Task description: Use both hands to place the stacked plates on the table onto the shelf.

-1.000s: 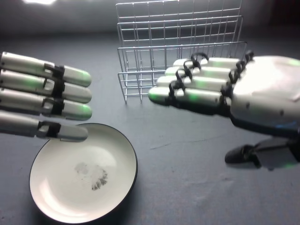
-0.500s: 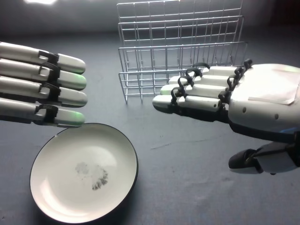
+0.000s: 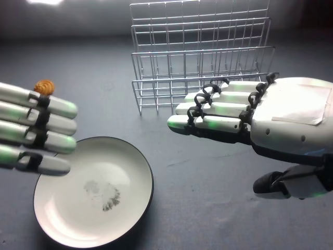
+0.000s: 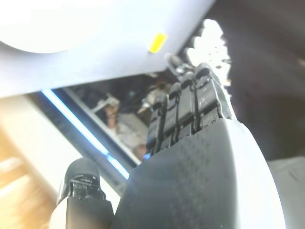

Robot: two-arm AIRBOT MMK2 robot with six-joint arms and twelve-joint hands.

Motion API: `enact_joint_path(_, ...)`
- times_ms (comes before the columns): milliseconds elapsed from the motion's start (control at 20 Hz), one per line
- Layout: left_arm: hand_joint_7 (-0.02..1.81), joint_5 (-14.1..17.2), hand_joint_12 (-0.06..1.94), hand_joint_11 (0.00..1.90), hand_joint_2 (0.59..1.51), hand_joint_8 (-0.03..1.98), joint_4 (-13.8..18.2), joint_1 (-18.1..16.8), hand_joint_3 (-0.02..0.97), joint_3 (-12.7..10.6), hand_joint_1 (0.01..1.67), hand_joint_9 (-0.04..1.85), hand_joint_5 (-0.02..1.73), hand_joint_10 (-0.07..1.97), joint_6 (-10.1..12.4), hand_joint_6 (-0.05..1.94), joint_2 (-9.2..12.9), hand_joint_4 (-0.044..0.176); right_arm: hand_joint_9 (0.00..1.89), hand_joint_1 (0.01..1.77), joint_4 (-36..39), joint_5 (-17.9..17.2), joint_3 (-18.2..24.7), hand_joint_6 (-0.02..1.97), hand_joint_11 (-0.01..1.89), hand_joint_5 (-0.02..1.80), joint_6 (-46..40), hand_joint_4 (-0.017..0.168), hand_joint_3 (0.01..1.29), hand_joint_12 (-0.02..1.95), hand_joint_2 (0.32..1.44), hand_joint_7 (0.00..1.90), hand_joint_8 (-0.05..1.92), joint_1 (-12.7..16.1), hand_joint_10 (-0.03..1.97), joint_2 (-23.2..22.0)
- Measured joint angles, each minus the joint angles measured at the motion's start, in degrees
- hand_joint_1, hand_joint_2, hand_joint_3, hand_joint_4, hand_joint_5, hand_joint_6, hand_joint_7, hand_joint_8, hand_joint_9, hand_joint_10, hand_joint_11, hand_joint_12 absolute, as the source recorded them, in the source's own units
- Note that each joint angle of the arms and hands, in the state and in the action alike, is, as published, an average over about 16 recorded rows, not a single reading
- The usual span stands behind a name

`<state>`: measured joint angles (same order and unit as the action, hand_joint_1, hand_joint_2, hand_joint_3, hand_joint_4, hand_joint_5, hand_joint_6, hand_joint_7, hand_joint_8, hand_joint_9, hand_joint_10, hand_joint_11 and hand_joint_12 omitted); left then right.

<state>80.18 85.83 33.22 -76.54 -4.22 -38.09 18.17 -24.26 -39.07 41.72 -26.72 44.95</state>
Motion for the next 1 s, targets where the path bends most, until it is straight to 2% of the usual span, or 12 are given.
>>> enact_joint_path(300, 0.02, -0.3, 0.01, 0.01, 1.109, 0.01, -1.8, 5.5, 0.006, 0.1, 0.01, 0.02, 0.03, 0.01, -3.9, 0.00, 0.0, 0.003, 0.02, 1.25, 0.0, 0.0, 0.0, 0.02, 0.01, 0.02, 0.5, -0.002, 0.02, 0.19, 0.96, 0.02, 0.01, -0.3, 0.00, 0.2)
enact_joint_path(600, 0.02, -1.6, 0.01, 0.01, 1.116, 0.01, -2.5, 9.4, 0.007, 0.3, 0.01, 0.02, 0.02, 0.01, -6.9, 0.01, -0.2, 0.003, 0.02, 1.24, 0.0, -0.1, 0.0, 0.02, 0.01, 0.02, 0.7, -0.002, 0.02, 0.15, 0.97, 0.02, 0.01, -0.4, 0.00, 0.3)
enact_joint_path(750, 0.02, -2.5, 0.01, 0.01, 1.139, 0.01, -1.3, 10.6, 0.013, 0.1, 0.01, 0.02, 0.02, 0.01, -7.2, 0.01, -0.3, 0.003, 0.02, 1.23, 0.0, -0.2, 0.0, 0.02, 0.01, 0.02, 0.7, -0.002, 0.02, 0.16, 0.97, 0.02, 0.01, -0.4, 0.00, 0.3)
enact_joint_path(1000, 0.02, -4.6, 0.01, 0.01, 1.187, 0.01, 1.5, 12.1, 0.019, -0.3, 0.01, 0.02, 0.02, 0.01, -6.3, 0.01, -0.5, 0.003, 0.02, 1.22, 0.0, -0.3, 0.0, 0.02, 0.01, 0.02, 0.8, -0.002, 0.02, 0.14, 0.96, 0.02, 0.01, -0.4, 0.00, 0.3)
